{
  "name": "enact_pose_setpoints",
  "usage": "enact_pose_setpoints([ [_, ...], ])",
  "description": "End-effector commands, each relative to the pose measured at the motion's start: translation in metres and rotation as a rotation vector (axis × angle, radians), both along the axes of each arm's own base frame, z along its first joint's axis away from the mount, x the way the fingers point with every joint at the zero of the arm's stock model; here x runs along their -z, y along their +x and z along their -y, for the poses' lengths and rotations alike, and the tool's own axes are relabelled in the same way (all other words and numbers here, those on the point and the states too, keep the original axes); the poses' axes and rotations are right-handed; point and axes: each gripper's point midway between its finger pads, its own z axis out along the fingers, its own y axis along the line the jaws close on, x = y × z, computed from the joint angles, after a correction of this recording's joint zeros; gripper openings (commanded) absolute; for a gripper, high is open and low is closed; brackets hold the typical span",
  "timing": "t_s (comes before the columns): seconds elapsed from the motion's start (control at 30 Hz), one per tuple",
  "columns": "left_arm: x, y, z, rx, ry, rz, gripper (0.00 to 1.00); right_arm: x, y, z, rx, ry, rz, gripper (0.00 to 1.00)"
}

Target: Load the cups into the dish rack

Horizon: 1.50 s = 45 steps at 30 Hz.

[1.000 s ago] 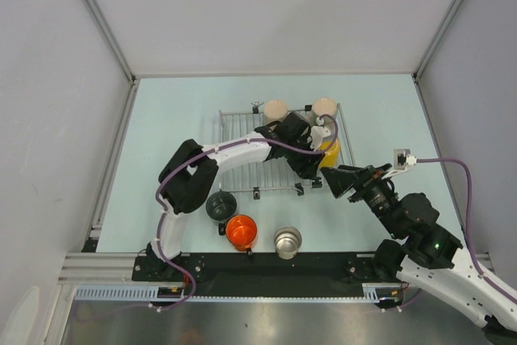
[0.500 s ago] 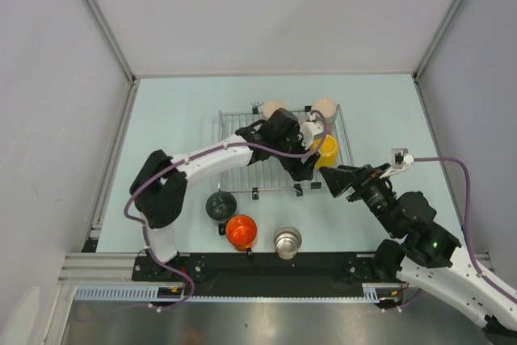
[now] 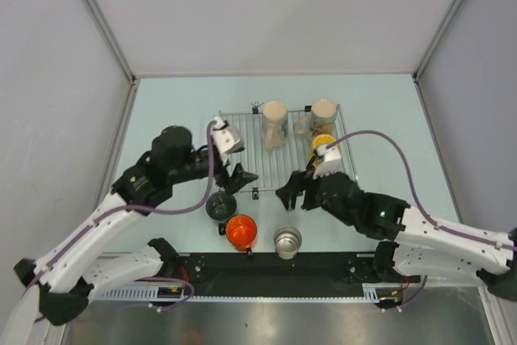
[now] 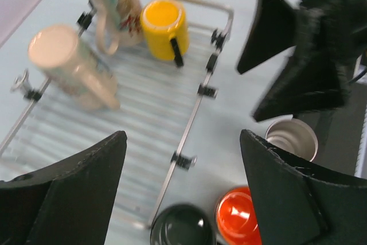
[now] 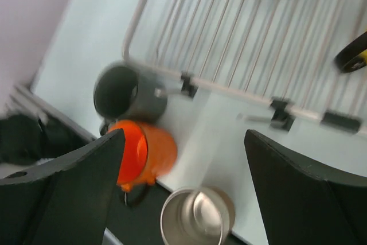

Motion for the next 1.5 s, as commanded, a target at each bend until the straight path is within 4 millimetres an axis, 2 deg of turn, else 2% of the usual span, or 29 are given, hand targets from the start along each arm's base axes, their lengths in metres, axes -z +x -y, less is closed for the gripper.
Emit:
enact_pose_setpoints([
  [0.0,0.056,-0.008,-0.046,-0.067,0.138,-0.015,0.85,0.0,-0.037,-0.026,-0.099,-0.169,0.018,0.9],
  [0.03,0.061,-0.008,-0.051,-0.077,0.148,-0.021,0.85,0.0,-0.043,-0.03,-0.114,-0.179,0.02,0.9],
  [0.07,0.074,-0.009,-0.055,-0.088,0.166,-0.039,0.85,0.009,-0.046,-0.032,-0.115,-0.223,0.009,0.89],
  [0.1,0.077,-0.006,-0.059,-0.117,0.175,-0.035,0.85,0.006,-0.05,-0.036,-0.117,-0.216,-0.001,0.88],
  [0.17,0.09,-0.004,-0.064,-0.138,0.199,-0.041,0.84,0.018,-0.06,-0.042,-0.146,-0.263,-0.021,0.83],
  [0.3,0.102,0.004,-0.072,-0.199,0.229,-0.048,0.84,0.032,-0.076,-0.053,-0.183,-0.293,-0.054,0.79],
  [0.4,0.103,0.005,-0.075,-0.222,0.221,-0.056,0.84,0.047,-0.082,-0.059,-0.195,-0.317,-0.077,0.79],
  [0.5,0.093,0.005,-0.077,-0.237,0.186,-0.036,0.84,0.056,-0.084,-0.065,-0.206,-0.329,-0.094,0.79],
  [0.7,0.085,0.007,-0.088,-0.277,0.172,0.0,0.84,0.078,-0.084,-0.057,-0.176,-0.378,-0.136,0.79],
  [0.83,0.087,0.012,-0.089,-0.291,0.176,-0.004,0.84,0.098,-0.086,-0.056,-0.173,-0.402,-0.185,0.72],
  [1.17,0.094,0.028,-0.085,-0.31,0.192,-0.015,0.84,0.119,-0.094,-0.06,-0.195,-0.438,-0.251,0.66],
  [1.4,0.098,0.043,-0.08,-0.32,0.204,-0.024,0.83,0.126,-0.1,-0.059,-0.197,-0.462,-0.284,0.6],
  [1.47,0.101,0.045,-0.081,-0.324,0.21,-0.029,0.83,0.129,-0.101,-0.058,-0.196,-0.467,-0.291,0.54],
])
